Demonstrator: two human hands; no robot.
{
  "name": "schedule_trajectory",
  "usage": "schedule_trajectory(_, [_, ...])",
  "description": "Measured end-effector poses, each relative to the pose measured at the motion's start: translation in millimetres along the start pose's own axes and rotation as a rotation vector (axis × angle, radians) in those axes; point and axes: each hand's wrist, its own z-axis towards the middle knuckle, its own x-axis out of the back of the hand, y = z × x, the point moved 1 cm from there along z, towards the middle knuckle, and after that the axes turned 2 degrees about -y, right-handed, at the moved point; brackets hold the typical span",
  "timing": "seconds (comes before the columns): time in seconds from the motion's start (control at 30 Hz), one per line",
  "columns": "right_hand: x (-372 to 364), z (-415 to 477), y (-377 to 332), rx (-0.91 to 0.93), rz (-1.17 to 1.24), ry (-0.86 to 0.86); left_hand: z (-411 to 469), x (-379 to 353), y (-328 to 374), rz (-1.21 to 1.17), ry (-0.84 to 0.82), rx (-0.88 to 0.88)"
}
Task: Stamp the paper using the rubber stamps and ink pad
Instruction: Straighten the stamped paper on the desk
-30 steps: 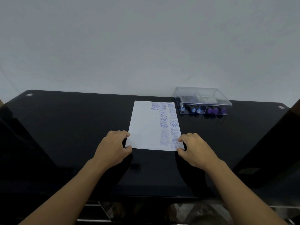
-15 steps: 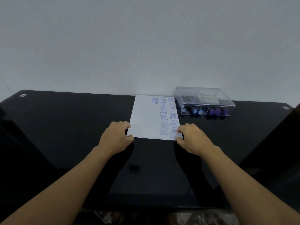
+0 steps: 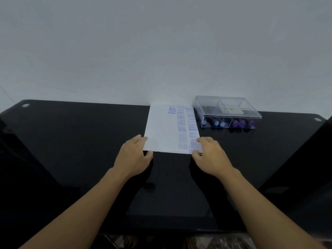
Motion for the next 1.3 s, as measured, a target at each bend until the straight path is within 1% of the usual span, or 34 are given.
schedule_trajectory(0.13, [-15.5,-10.1,-10.4,-0.005,-0.021,-0.010,-6.3,-15.8,4.1,0.130,-0.076,0.035])
schedule_trajectory(0.3, [-32.7,-14.7,-14.4,-0.034,-0.140,-0.090,-11.1,-24.0,6.2,0.210,-0.065,0.024])
schedule_trajectory(0.6, [-33.1,-19.0,-13.9,-0.037,-0.140,-0.115,-16.2,-25.9,3.1,0.219,-0.061,0.017])
schedule_trajectory(0.83, [-33.6,-19.5,-13.1,-0.044,-0.115,-0.119,-17.3,-25.8,3.6,0.240,-0.098,0.038])
schedule_trajectory(0.93, [-32.4,-18.1,-13.1,-0.055,-0.089,-0.120,-16.2,-24.2,4.9,0.255,-0.064,0.045])
schedule_trajectory(1.03, [-30.6,-18.7,-17.8,-0.070,-0.143,-0.124,-15.0,-29.7,5.9,0.218,-0.032,0.077])
schedule_trajectory(1.1, [-33.7,-12.9,-15.8,-0.095,-0.183,-0.130,-9.2,-32.7,4.2,0.242,0.026,0.110])
schedule_trajectory(1.13, [-30.3,-9.8,-16.9,-0.110,-0.178,-0.148,-4.9,-31.7,2.4,0.267,0.071,0.100])
schedule_trajectory(1.17, [-29.8,-5.6,-16.6,-0.098,-0.164,-0.130,0.9,-34.7,-3.3,0.253,0.121,0.069])
schedule_trajectory(1.2, [-27.7,-1.7,-17.9,-0.105,-0.148,-0.117,4.4,-41.8,-9.1,0.254,0.129,0.054])
schedule_trajectory(1.23, [-35.1,0.5,-17.3,-0.091,-0.138,-0.111,7.9,-49.3,-12.6,0.233,0.071,0.061])
schedule_trajectory(1.27, [-38.1,0.3,-16.4,-0.082,-0.220,-0.062,12.3,-58.1,-17.6,0.212,0.071,0.075])
schedule_trajectory(1.3, [-41.1,2.3,-7.5,-0.117,-0.203,-0.082,14.6,-61.5,-20.3,0.191,0.106,0.086])
